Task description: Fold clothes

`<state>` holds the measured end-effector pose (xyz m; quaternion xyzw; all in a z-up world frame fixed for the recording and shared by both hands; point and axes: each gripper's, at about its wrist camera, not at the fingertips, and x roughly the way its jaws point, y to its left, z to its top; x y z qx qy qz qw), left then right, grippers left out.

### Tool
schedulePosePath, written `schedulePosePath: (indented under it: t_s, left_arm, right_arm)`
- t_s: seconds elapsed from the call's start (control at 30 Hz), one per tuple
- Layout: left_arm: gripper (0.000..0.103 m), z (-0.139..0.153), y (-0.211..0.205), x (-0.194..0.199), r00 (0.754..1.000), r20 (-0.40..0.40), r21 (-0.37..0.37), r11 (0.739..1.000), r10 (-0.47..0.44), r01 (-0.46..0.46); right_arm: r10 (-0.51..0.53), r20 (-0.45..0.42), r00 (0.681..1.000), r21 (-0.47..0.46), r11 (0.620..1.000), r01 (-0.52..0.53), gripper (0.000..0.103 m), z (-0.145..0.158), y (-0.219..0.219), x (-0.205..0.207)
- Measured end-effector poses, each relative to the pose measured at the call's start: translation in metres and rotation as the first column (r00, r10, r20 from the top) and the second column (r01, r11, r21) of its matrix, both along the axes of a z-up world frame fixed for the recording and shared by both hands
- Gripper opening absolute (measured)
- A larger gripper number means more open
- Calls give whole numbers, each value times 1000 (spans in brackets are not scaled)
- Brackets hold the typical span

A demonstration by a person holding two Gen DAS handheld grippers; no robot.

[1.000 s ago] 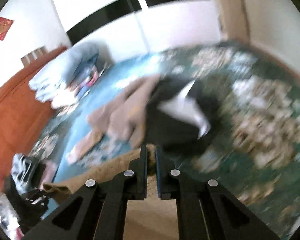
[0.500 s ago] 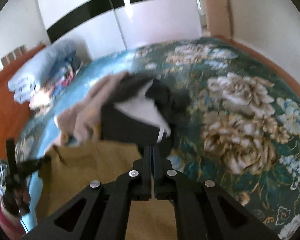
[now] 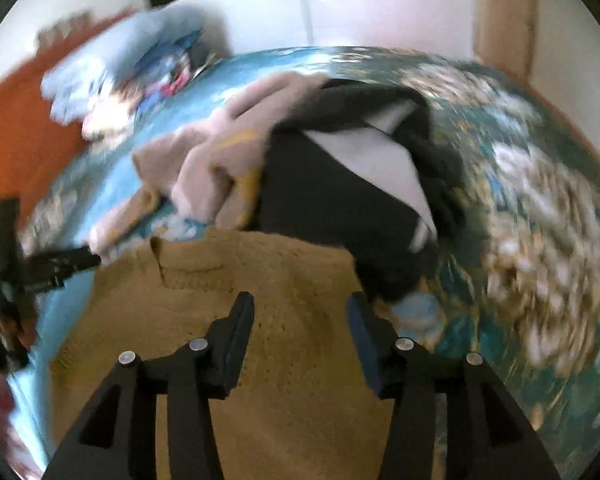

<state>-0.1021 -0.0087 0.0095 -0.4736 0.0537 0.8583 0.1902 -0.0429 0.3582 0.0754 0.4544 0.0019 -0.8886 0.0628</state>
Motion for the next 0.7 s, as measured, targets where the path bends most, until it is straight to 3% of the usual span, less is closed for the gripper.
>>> schedulePosePath:
  t_s: [0.13, 0.33, 0.43, 0.53, 0.57, 0.6, 0.63, 0.7]
  left_arm:
    - [66, -22, 3, -11, 999, 31, -90, 995, -31, 34]
    - [66, -41, -5, -22, 995, 96, -18, 1000, -11, 13]
    - [63, -42, -4, -21, 994, 105, 0, 1000, -18, 19]
    - [48, -44, -4, -21, 993, 114, 19, 1000, -26, 24]
    - [36, -45, -4, -21, 993, 117, 25, 999, -29, 26]
    - [23, -45, -4, -20, 992, 120, 31, 999, -32, 28]
    - [18, -46, -3, -20, 992, 123, 37, 999, -34, 30]
    - [12, -39, -1, -16, 996, 84, 17, 999, -31, 30]
  right_arm:
    - [106, 13, 994, 218, 970, -106, 57, -9, -27, -17]
    - [191, 46, 980, 387, 901, -194, 57, -28, -40, -41]
    - [192, 85, 978, 390, 897, -210, 56, -37, -39, -46]
    - [185, 90, 979, 388, 898, -205, 45, -40, -37, -41]
    - [180, 96, 979, 387, 899, -203, 40, -41, -36, -39]
    - [174, 105, 979, 385, 901, -202, 25, -42, -35, -35]
    - [168, 111, 979, 386, 901, -199, 11, -42, -34, -31]
    - [151, 101, 983, 384, 906, -179, 10, -40, -31, -24]
